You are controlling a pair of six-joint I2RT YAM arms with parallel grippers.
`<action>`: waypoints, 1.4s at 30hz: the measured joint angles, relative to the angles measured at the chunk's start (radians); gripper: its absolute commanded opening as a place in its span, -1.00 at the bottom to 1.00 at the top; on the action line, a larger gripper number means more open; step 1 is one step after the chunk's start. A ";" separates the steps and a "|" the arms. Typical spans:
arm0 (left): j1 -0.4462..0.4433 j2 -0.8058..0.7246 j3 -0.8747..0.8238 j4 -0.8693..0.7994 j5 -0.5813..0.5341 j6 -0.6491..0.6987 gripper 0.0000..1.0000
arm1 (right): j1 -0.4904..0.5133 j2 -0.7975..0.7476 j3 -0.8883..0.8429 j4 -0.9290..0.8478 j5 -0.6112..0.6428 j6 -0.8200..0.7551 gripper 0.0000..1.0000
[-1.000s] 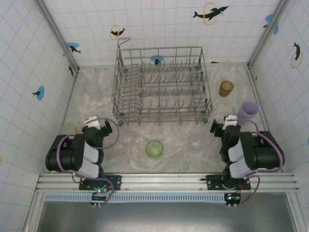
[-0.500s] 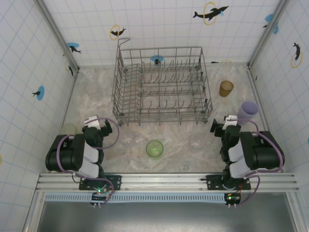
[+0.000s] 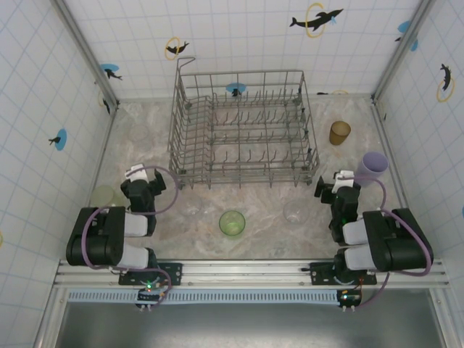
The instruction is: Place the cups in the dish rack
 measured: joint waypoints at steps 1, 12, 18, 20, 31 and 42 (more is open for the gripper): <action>-0.002 -0.010 0.018 -0.034 -0.020 -0.010 0.95 | 0.006 -0.014 0.013 -0.033 0.006 -0.002 0.99; -0.004 -0.126 0.323 -0.470 -0.164 -0.185 0.95 | 0.016 -0.116 0.259 -0.513 0.048 0.061 0.99; -0.006 -0.187 0.460 -0.694 -0.241 -0.250 0.95 | 0.011 -0.120 0.459 -0.797 0.090 0.075 0.99; -0.006 -0.195 0.501 -0.763 -0.242 -0.259 0.95 | 0.012 -0.120 0.523 -0.858 0.098 0.069 0.99; -0.006 -0.195 0.713 -0.995 -0.066 -0.250 0.95 | -0.005 -0.049 0.689 -1.087 0.116 0.014 0.99; -0.008 -0.247 0.719 -1.052 -0.003 -0.178 0.95 | -0.059 0.095 0.999 -1.247 0.069 0.007 0.99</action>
